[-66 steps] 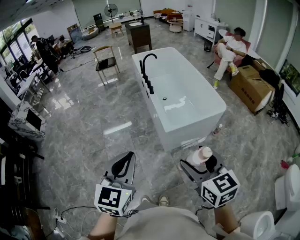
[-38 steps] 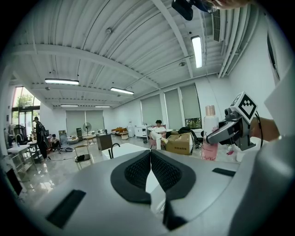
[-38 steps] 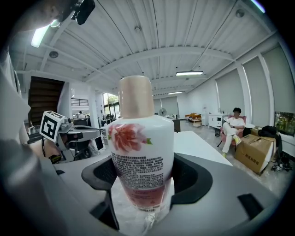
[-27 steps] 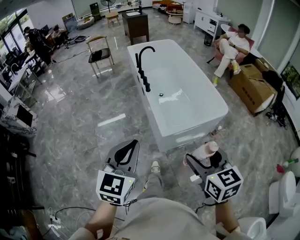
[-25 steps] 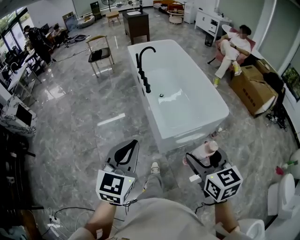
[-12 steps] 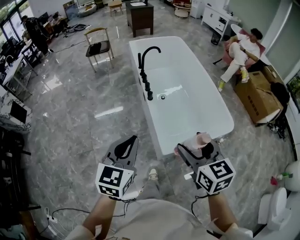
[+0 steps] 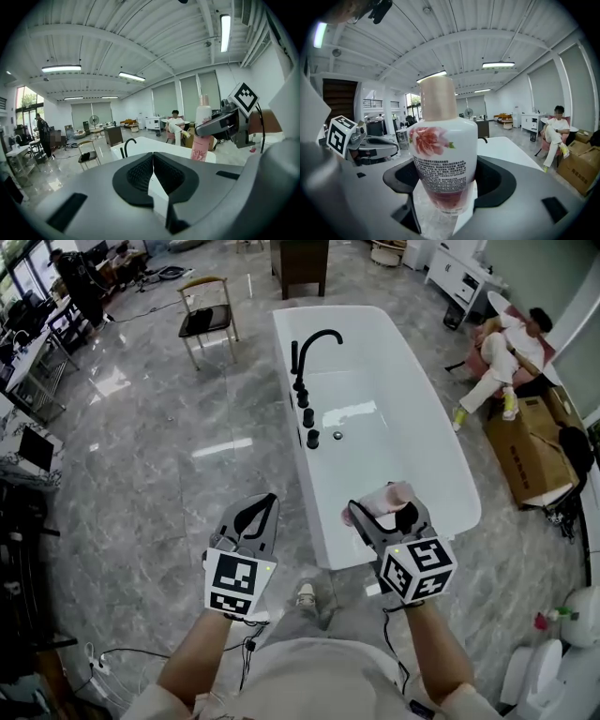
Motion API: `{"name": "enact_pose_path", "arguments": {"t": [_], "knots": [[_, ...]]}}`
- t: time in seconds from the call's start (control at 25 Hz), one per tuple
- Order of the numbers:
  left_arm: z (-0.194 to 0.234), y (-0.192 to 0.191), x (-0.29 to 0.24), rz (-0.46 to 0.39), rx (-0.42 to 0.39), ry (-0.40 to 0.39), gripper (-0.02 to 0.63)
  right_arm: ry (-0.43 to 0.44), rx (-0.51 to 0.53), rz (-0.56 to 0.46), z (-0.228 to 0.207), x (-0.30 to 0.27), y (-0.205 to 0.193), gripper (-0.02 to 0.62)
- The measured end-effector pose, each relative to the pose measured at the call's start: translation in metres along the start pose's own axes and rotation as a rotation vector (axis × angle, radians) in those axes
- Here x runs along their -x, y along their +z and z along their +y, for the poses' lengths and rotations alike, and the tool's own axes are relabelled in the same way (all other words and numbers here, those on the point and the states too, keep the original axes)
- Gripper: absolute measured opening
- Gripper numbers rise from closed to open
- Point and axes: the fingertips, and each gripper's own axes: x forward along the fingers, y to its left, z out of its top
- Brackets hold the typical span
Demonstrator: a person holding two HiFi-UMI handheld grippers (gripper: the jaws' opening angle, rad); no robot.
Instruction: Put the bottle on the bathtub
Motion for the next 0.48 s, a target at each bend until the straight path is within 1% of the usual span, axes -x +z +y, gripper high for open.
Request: {"name": "enact_pose_path", "arguments": {"t": [0.08,0.16,0.28,0.36,0.48], "knots": [[0.008,-0.005,-0.014,0.005,-0.007,0.006,0.021,-0.006,-0.010,0.007,-0.009,-0.024,-0.001,0.367],[0.016,-0.010,-0.027,0.006,-0.009,0.020,0.021,-0.004,0.005,0.025,-0.017,-0.048,-0.005,0.367],[0.025,-0.025,-0.045,0.017,0.000,0.056,0.021,0.022,0.031,0.063,-0.026,-0.081,-0.023,0.367],[0.028,-0.036,-0.059,0.019,0.038,0.068,0.021,0.039,0.025,0.073,-0.036,-0.101,-0.034,0.367],[0.031,-0.053,-0.082,0.021,0.138,0.076,0.021,0.062,0.030,0.080,-0.050,-0.128,-0.050,0.367]]}}
